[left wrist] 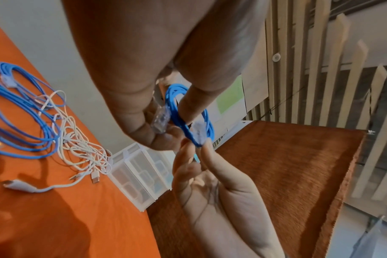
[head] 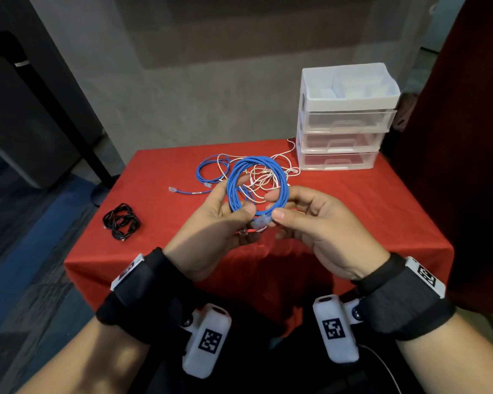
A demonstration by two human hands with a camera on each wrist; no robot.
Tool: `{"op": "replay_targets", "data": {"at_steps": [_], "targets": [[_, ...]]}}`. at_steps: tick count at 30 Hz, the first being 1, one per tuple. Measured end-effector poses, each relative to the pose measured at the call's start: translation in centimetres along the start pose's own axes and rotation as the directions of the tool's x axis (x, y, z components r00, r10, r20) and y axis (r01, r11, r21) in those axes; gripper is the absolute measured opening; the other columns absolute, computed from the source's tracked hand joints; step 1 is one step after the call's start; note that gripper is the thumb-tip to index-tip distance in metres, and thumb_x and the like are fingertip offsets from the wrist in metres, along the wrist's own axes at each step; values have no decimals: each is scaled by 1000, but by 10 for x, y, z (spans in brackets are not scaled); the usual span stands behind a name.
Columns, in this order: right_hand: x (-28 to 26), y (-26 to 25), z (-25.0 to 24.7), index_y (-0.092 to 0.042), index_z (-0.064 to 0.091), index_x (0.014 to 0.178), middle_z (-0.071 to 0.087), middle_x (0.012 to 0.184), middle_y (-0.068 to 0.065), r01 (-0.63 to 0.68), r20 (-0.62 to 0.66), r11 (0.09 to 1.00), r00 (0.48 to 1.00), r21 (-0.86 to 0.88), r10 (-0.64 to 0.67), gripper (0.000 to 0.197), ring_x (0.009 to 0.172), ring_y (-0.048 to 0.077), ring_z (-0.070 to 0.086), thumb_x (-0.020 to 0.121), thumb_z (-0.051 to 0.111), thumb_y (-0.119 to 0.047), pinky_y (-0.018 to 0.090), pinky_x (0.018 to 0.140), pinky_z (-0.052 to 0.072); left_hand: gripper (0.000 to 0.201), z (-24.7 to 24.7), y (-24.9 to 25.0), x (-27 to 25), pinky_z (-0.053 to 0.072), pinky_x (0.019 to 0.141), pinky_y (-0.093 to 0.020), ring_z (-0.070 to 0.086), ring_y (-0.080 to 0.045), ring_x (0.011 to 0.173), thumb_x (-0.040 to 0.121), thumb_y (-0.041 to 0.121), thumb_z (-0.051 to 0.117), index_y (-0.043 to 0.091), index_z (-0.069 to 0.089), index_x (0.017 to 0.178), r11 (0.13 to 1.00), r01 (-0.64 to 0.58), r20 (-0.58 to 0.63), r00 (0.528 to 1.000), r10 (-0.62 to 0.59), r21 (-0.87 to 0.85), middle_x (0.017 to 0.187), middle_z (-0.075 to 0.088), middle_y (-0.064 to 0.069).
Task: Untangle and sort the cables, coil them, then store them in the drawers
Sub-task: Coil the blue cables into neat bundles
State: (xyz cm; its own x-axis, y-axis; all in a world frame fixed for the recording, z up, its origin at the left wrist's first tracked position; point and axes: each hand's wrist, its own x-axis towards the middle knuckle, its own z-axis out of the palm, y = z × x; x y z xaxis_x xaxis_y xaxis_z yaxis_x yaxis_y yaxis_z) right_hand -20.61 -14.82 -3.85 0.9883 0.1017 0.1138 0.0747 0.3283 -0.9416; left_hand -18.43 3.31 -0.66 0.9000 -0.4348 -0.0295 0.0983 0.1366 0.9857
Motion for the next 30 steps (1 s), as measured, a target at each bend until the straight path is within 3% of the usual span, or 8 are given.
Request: {"op": "replay_targets", "data": {"at_steps": [5,10,14,22,27,30], "targets": [[-1,2,-4,-6,71,113,66,88,17,-20,2,998,1000,-64,20,27,73,16,65,91,63,8,25,65,54,52,0,-4,1,54,68,-27,66,-14,73,102,-3,47,30,42,142,1000,18,29,999,-18,-14,85,62,0],[-3,4,-1,-6,72,110,66,82,17,-5,10,994,1000,-113,6,26,71,18,65,90,64,9,27,63,56,58,1,-10,4,47,71,-28,62,-11,68,100,-9,41,33,42,140,998,52,17,999,-51,-21,74,65,7],[-2,4,2,-8,73,111,70,78,9,6,23,986,1000,-168,-3,28,71,18,66,91,64,9,26,64,56,53,3,-15,11,50,62,-24,62,-13,64,103,-5,38,33,42,140,994,87,-38,995,-90,-74,81,69,-1],[-2,6,2,-6,71,116,62,80,24,36,27,972,999,-231,-30,29,70,22,65,93,62,9,29,64,57,55,3,-21,14,46,68,-28,58,-19,68,101,-8,38,28,38,142,981,130,-29,990,-135,-147,82,68,-8],[-4,-1,-4,-4,69,119,55,81,11,55,41,953,998,-298,-45,29,71,10,56,95,59,9,17,67,52,57,-2,-25,10,50,71,-34,67,-18,75,97,-7,48,28,40,141,973,219,17,976,-218,-74,94,71,-7],[-5,-3,-5,-6,70,117,55,80,4,51,49,953,998,-299,-39,27,74,14,52,96,60,8,15,68,49,54,-5,-23,7,52,68,-31,68,-16,74,96,-4,51,30,45,138,969,244,46,969,-242,-36,96,72,-6]]}}
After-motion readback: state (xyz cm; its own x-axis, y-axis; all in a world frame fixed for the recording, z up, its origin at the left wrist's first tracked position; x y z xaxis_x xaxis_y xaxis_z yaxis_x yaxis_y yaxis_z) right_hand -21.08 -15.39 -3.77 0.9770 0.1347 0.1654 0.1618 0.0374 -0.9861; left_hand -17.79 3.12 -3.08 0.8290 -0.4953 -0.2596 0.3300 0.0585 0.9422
